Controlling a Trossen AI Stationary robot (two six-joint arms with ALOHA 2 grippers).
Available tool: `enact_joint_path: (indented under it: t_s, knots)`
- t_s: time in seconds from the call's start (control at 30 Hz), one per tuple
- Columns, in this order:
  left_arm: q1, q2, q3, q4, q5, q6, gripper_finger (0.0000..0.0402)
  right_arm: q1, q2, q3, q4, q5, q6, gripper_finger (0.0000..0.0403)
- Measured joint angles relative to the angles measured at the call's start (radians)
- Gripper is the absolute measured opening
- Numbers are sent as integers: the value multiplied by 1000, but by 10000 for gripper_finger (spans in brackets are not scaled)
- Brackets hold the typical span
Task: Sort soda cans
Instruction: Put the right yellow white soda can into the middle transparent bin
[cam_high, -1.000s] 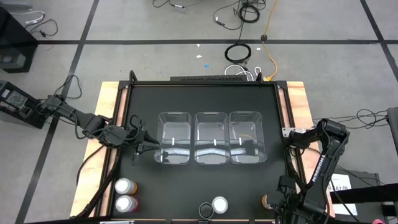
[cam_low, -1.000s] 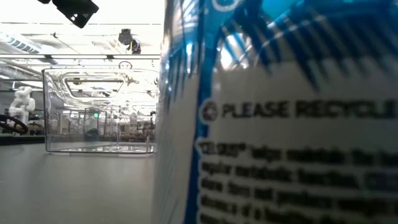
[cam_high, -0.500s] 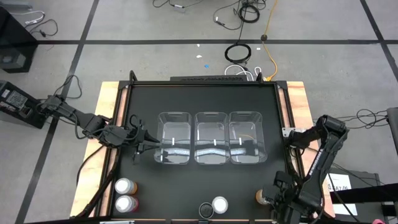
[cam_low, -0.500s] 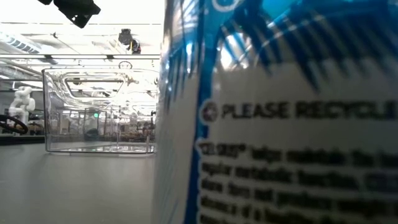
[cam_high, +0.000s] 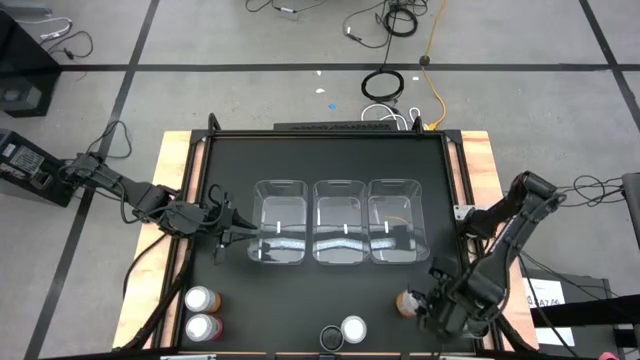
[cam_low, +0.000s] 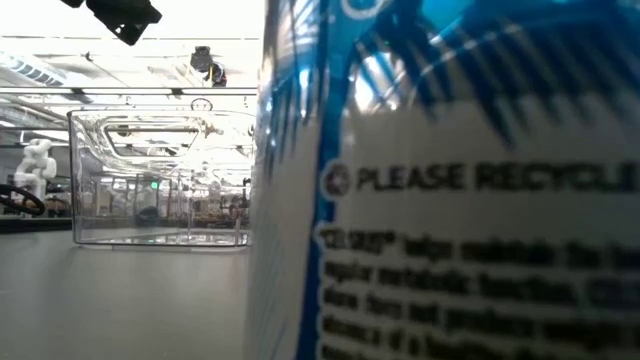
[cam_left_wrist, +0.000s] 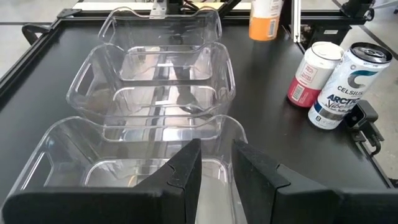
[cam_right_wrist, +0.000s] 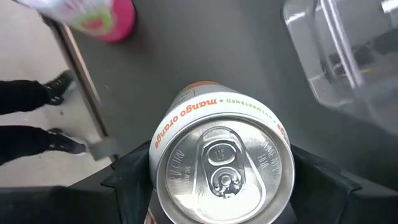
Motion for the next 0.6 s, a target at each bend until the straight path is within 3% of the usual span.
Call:
enact_joint_path:
  t_s: [0.33, 0.6]
  knots:
    - [0, 0, 0, 0, 0, 32, 99, -167, 0, 152, -44, 0, -147, 281]
    - [0, 0, 0, 0, 0, 23, 99, -370, 0, 283, -97, 4, -344, 281]
